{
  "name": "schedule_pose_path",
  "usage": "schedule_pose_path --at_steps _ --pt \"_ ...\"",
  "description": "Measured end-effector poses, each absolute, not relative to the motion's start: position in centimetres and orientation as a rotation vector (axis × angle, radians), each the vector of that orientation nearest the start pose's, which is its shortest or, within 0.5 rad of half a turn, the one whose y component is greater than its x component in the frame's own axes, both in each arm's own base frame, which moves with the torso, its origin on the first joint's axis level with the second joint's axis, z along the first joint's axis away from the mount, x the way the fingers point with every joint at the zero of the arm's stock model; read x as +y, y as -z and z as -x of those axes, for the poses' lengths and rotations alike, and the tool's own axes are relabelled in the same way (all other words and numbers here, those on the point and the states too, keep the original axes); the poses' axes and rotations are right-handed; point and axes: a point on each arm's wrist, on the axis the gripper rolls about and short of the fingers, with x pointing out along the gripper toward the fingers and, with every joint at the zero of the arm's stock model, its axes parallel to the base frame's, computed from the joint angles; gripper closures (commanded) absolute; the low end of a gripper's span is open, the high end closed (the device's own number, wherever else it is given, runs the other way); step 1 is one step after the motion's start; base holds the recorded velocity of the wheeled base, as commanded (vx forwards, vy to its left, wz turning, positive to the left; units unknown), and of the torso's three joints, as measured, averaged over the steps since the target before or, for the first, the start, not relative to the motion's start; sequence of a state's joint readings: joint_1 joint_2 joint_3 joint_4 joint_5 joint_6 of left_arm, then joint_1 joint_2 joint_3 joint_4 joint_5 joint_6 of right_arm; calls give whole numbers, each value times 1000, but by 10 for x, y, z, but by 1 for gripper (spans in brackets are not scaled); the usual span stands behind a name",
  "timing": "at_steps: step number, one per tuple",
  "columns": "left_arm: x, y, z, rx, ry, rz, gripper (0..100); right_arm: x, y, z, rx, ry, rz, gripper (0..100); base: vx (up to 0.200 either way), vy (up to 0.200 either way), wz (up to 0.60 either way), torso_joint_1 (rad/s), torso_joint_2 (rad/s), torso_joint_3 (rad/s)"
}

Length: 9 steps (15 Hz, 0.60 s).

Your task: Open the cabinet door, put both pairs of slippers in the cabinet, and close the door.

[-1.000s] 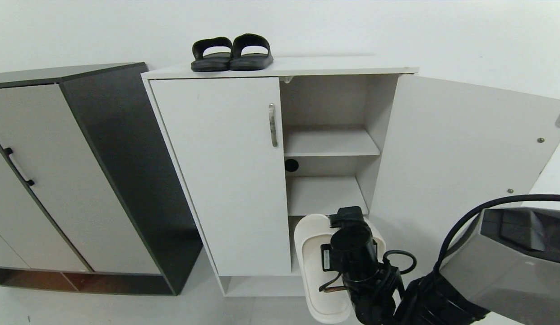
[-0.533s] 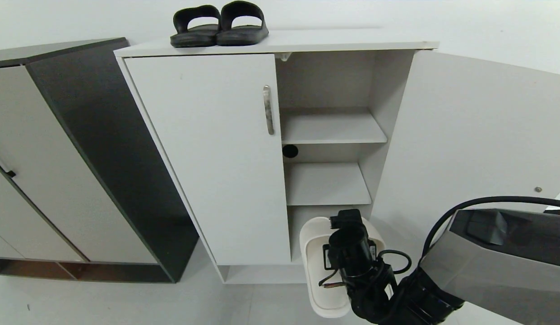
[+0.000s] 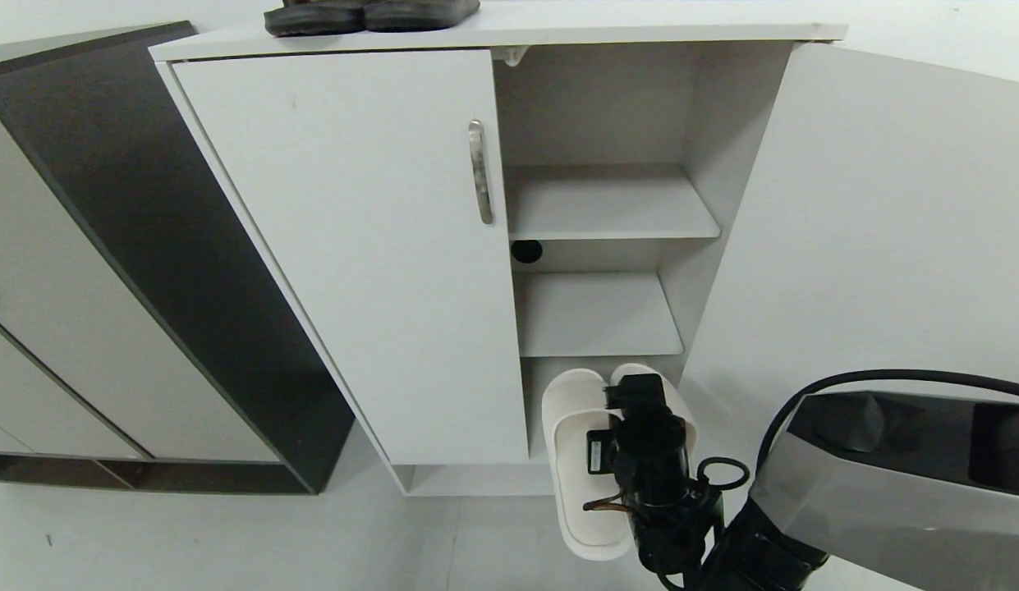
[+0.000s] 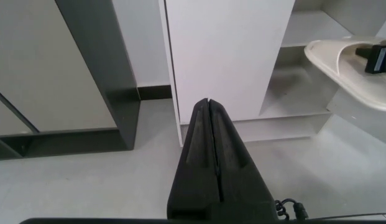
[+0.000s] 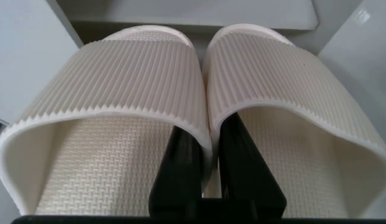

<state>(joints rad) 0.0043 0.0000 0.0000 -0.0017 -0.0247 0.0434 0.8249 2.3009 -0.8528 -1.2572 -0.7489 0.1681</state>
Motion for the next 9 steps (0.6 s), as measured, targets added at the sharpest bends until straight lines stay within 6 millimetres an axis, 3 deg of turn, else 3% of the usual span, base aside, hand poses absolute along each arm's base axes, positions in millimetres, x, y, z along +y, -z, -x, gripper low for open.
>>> schedule_pose_path --at_steps 7,9 --pt "-1 -76 23 -2 20 -42 100 272 -34 -283 90 -48 -47 100 0 0 0 0 0 0" --pt "-1 -76 23 -2 20 -42 100 271 -33 -284 93 -47 -42 100 200 0 0 5 5 2"
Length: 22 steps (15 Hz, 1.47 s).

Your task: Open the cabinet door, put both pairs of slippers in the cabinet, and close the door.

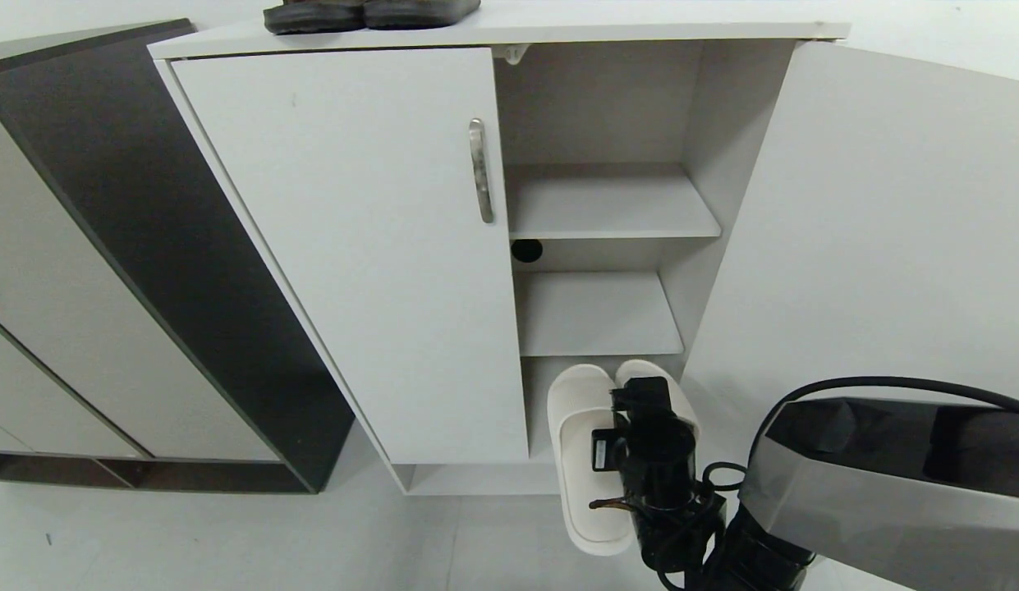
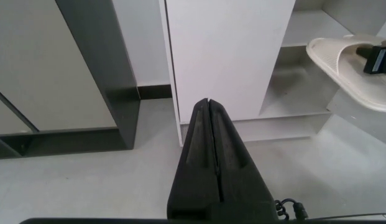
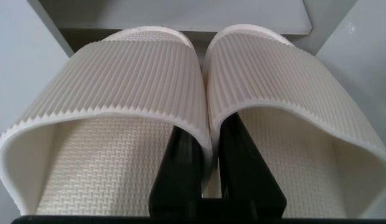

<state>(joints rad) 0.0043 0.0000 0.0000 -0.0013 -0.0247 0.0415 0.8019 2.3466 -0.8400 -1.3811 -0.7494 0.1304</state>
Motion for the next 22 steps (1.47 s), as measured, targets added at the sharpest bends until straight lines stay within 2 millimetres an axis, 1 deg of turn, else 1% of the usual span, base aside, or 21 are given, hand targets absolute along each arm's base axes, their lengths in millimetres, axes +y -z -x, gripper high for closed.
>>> schedule_pose_path --at_steps 7,13,15,19,22 --pt "-1 -76 23 -2 20 -42 100 271 -32 -285 92 -43 -42 100 200 0 0 1 2 4" --pt "-1 -76 23 -2 20 -40 100 268 -37 -292 66 -47 -42 100 0 0 0 0 0 0" --pt "-1 -76 23 -1 20 -40 100 267 -39 -300 59 -63 -37 100 0 0 0 0 0 0" --pt "-1 -76 23 -2 20 -39 100 275 -42 -329 19 -44 -61 100 0 0 0 0 0 0" --pt "-1 -76 23 -2 18 -32 100 280 -42 -350 35 -22 -42 100 0 0 0 0 0 0"
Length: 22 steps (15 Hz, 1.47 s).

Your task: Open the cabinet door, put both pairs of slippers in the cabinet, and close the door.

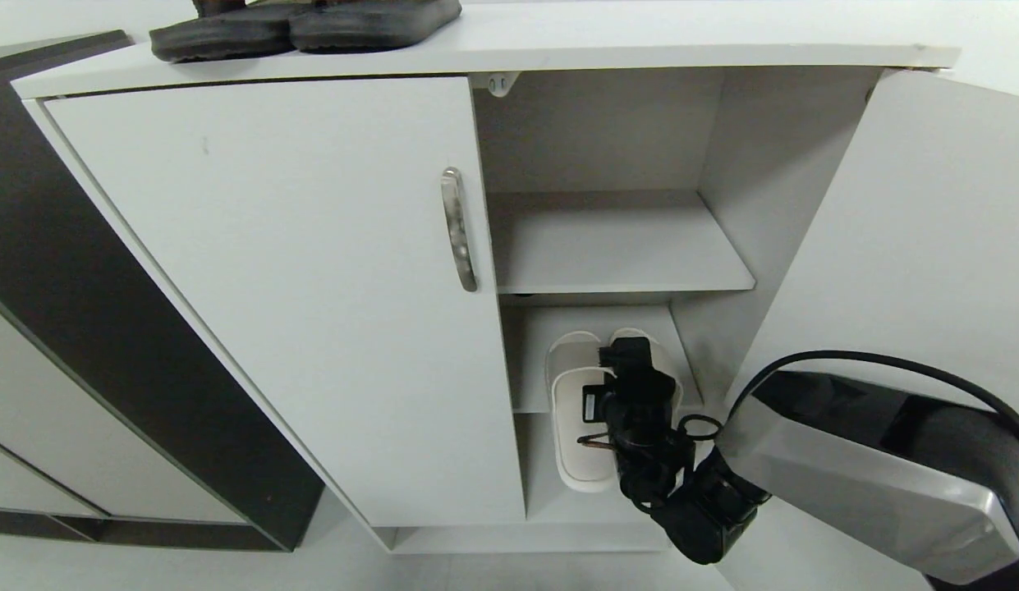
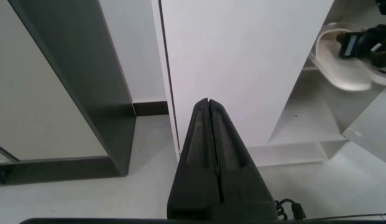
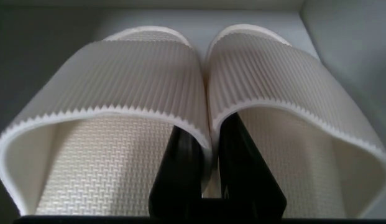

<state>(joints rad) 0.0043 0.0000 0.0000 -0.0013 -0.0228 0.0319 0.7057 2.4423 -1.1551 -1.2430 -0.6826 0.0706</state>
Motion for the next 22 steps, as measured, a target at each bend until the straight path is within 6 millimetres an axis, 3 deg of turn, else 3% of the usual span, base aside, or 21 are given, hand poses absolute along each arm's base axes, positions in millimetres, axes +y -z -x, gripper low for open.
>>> schedule_pose_path --at_steps 6,10,22 --pt "-1 -76 23 -2 17 -29 100 287 -61 -401 9 19 -59 100 0 0 0 0 0 0" --pt "-1 -76 23 -1 16 -25 100 282 -62 -427 9 46 -49 100 0 0 0 0 0 0" --pt "-1 -76 23 -1 15 -25 100 283 -44 -438 19 35 -26 100 0 0 0 0 0 0"
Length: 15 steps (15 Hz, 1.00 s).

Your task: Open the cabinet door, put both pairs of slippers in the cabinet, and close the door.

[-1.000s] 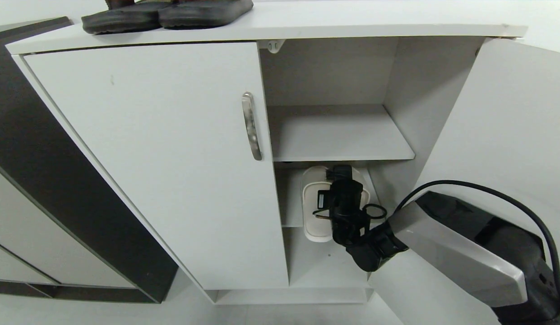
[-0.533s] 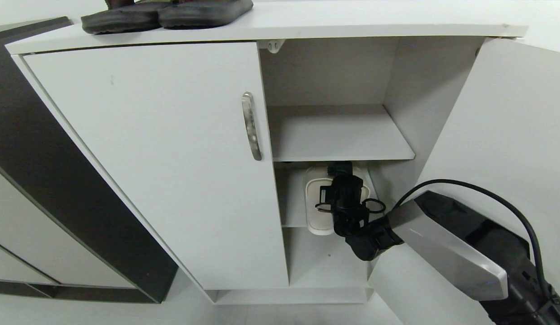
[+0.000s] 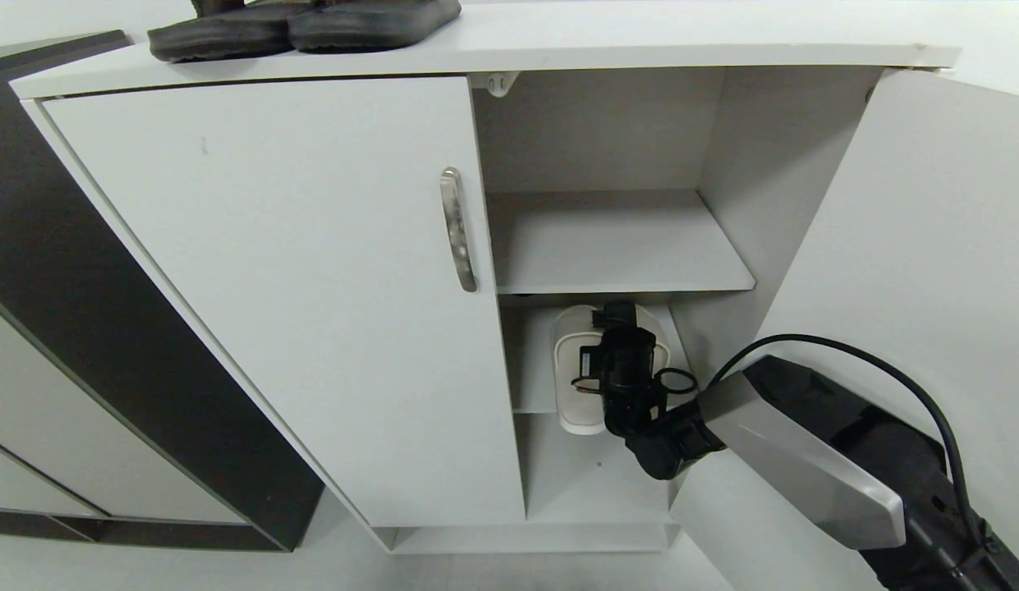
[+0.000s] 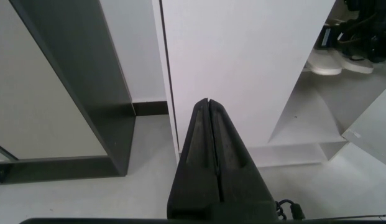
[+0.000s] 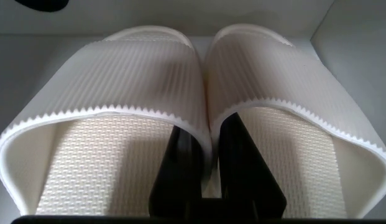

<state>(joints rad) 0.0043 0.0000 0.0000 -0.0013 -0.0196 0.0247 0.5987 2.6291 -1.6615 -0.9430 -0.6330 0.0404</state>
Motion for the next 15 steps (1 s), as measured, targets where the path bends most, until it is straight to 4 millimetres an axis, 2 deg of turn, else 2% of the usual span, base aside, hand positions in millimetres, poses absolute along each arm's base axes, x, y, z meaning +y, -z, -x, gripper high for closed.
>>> schedule_pose_path --at_steps 8,9,15 --pt "-1 -76 23 -1 14 -24 100 283 -40 -438 25 36 -15 100 0 0 0 0 0 0" --pt "-1 -76 23 -1 14 -23 100 283 -39 -438 26 35 -15 0 0 0 0 0 0 0" --pt "-1 -76 23 -1 14 -23 100 279 -35 -430 51 38 2 0 0 0 0 0 0 0"
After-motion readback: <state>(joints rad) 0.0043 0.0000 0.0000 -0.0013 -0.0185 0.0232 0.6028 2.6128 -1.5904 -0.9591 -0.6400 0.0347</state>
